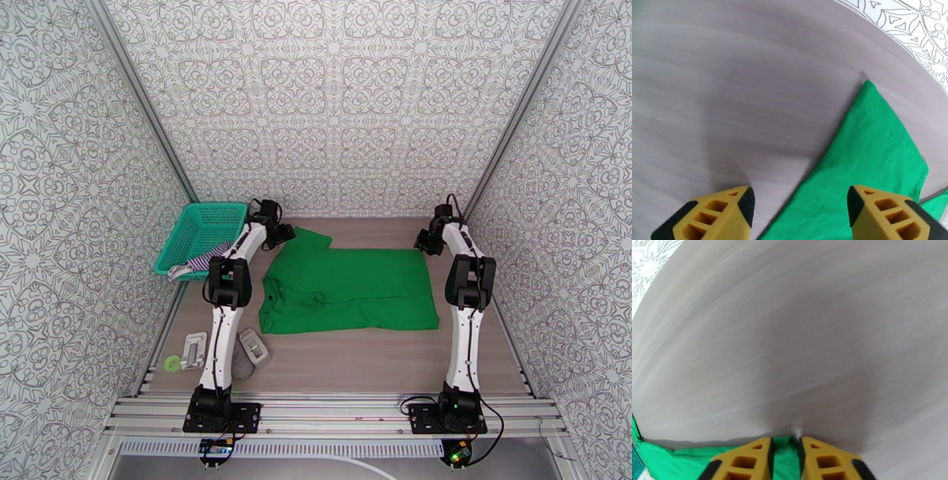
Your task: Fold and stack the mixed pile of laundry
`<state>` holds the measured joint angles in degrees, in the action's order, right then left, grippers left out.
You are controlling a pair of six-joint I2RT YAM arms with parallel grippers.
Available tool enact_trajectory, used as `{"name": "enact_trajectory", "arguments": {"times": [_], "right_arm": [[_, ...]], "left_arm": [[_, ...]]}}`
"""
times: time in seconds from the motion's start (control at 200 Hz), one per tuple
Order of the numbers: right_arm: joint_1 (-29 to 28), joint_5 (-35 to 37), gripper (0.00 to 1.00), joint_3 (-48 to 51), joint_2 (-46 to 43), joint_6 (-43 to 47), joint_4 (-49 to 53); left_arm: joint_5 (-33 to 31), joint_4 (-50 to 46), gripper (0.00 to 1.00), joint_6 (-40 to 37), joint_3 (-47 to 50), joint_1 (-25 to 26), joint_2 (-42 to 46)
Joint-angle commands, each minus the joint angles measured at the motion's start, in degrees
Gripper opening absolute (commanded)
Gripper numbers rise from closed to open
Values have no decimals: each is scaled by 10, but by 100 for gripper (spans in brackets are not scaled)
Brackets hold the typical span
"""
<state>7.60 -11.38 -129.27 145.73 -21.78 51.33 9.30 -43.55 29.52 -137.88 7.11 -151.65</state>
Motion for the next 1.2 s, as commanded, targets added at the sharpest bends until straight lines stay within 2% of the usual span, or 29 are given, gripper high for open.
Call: {"name": "enact_trajectory", "arguments": {"times": [0.0, 0.16, 0.305, 0.485, 0.69, 0.81, 0.975, 1.195], "right_arm": [[-9, -19, 14, -20, 23, 8, 6], [-9, -28, 4, -28, 22, 8, 0], [-10, -40, 0, -19, 17, 7, -10], [-11, -44, 0, 12, -1, 7, -28], [-10, -39, 0, 37, -18, 9, -47], [-10, -39, 0, 47, -29, 9, -56], [-10, -34, 0, 71, -56, 15, -69], [-9, -29, 0, 90, -86, 34, -76]], "left_arm": [[58, 22, 59, 0, -9, 3, -36], [74, 21, 54, -2, -20, 7, -50], [75, 15, 50, -7, -24, 11, -57], [68, 20, 32, -8, -22, 13, -57], [58, 52, 0, -34, -21, 20, -41], [52, 89, 0, -44, 7, 20, -8], [56, 186, 0, -61, 93, 16, 65], [110, 256, 0, -48, 165, 3, 120]]}}
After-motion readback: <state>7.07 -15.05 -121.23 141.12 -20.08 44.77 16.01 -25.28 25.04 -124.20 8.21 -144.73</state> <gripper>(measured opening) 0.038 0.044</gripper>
